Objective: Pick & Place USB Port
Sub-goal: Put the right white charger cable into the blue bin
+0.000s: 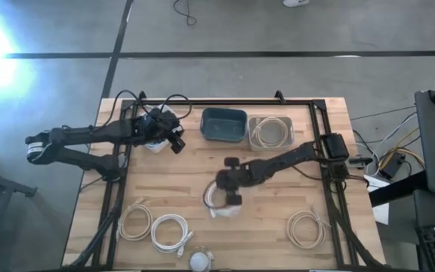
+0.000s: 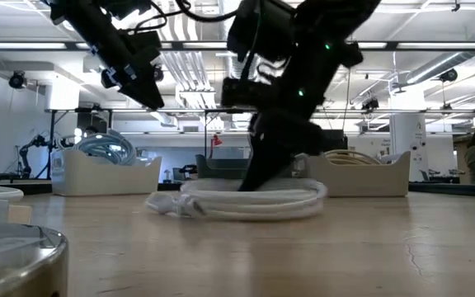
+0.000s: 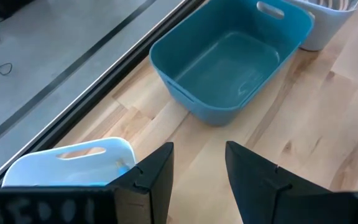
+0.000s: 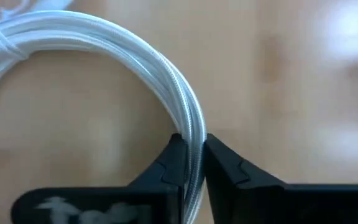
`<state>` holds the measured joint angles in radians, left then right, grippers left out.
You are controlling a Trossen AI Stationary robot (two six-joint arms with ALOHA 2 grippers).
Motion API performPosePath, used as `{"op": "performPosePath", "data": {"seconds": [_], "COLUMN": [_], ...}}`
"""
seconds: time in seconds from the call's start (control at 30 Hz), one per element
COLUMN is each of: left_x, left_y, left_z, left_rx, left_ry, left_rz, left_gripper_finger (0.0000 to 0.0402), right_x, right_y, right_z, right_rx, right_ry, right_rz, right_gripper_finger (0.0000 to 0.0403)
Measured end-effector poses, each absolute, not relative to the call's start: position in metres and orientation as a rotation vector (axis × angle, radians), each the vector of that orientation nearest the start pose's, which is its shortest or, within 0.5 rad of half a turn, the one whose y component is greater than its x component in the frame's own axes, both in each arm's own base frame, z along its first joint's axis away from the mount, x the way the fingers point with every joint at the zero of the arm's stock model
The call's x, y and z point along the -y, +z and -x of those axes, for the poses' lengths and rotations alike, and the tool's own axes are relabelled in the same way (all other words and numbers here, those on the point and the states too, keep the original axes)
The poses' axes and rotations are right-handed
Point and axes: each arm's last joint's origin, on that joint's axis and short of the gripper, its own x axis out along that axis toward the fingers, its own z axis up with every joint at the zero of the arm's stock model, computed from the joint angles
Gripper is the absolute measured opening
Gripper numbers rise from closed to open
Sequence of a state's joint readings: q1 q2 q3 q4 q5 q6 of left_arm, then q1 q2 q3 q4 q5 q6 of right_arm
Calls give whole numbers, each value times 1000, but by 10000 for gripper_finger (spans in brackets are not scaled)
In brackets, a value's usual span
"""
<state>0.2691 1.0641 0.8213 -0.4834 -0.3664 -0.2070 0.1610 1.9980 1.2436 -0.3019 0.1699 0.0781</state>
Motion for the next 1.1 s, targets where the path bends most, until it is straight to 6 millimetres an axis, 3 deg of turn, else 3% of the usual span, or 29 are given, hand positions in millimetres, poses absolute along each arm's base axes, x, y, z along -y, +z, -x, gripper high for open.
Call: {"op": "performPosePath", "data": {"seconds": [0.2,0.4,0.5,0.63,0.77,0.93,1.1], "left_x": [-67,-68,-68,-68,-68,-68,-68], "left_y": [268,271,273,274,274,274,274], "left_z": [-204,-207,-208,-209,-209,-209,-209], "left_rx": [-674,-636,-605,-592,-589,-599,-603], "left_ry": [681,679,674,673,673,666,662], "left_rz": [156,163,167,168,169,146,132], "left_gripper_finger": [153,153,154,154,153,153,153], "right_x": [-37,13,43,88,124,145,153], "right_y": [185,234,244,242,225,193,170], "right_z": [-383,-378,-378,-380,-383,-385,-388], "right_rx": [-981,-808,-738,-683,-661,-723,-770], "right_ry": [-222,-510,-581,-698,-794,-863,-1084], "right_rz": [269,385,347,323,282,219,301], "right_gripper_finger": [31,32,33,33,33,34,34]}}
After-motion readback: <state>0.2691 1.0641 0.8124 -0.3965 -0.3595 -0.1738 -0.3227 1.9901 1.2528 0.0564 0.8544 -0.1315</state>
